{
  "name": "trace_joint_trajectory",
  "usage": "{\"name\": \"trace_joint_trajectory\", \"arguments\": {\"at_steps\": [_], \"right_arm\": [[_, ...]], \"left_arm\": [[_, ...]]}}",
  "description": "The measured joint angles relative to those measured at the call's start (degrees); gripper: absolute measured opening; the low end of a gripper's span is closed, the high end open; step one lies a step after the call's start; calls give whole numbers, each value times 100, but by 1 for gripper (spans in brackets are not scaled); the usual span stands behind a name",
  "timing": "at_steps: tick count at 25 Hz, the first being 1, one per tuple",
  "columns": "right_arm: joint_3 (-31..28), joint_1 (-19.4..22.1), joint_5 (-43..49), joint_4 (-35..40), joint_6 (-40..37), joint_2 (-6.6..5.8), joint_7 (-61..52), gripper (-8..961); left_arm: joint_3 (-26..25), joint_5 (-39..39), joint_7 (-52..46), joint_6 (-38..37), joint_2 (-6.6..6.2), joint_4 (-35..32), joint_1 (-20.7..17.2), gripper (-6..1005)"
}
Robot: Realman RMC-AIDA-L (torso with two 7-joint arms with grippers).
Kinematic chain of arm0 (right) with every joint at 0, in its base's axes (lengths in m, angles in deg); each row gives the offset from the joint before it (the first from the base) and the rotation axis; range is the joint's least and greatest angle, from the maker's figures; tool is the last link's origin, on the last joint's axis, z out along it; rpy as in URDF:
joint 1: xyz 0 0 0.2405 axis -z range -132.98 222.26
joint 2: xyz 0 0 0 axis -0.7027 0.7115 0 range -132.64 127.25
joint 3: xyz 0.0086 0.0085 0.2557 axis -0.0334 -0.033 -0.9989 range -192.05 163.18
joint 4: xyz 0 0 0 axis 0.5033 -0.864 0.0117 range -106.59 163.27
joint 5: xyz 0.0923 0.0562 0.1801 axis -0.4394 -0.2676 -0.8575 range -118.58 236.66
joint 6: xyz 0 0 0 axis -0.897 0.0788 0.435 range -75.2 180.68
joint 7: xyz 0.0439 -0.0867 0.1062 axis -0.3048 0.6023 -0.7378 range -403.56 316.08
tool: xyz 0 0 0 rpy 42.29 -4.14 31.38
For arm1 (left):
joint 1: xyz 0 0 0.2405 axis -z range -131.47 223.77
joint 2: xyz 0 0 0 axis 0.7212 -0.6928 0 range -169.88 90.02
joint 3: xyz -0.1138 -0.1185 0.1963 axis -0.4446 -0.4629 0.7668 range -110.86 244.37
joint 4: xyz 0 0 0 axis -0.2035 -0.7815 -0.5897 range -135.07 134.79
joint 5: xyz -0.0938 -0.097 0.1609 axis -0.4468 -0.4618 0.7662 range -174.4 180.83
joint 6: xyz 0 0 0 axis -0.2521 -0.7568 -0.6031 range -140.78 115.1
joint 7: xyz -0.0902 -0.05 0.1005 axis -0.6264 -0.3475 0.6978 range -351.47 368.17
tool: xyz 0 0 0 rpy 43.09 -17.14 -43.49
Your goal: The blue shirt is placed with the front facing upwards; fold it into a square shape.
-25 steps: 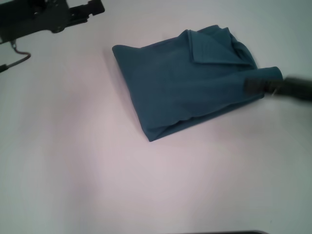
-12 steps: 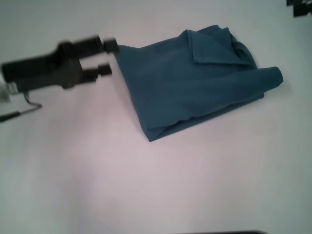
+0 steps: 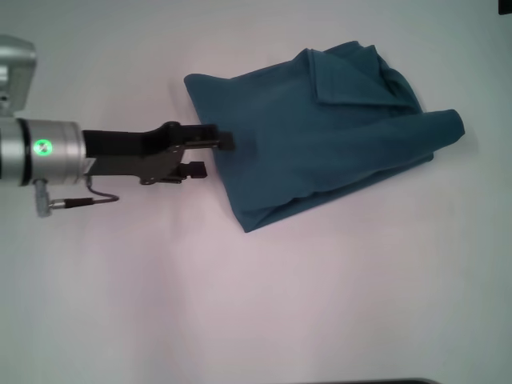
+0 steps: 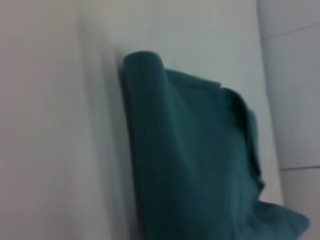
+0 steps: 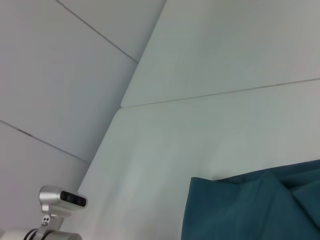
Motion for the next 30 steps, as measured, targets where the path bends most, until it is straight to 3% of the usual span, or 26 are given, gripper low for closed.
{"name": "trace_joint_trajectory", "arguments": {"at_steps": [9, 14, 18, 22, 30], "right_arm": [[41, 12, -1, 6, -9, -3, 6, 829], [41, 10, -1, 9, -8, -2, 5, 829], [27, 9, -1, 2, -23, 0, 4, 828], [-1, 21, -17, 3, -112, 9, 2, 828], [0, -22, -53, 4, -125, 26, -10, 827]], "left_arm": [[443, 195, -269, 613, 56, -351, 483, 818], [645, 209, -332, 834, 169, -418, 702, 818], [808, 237, -361, 987, 163, -353, 768, 817], [837, 249, -375, 1063, 161, -303, 732, 754], [879, 363, -419, 1176, 214, -329, 803, 415]]}}
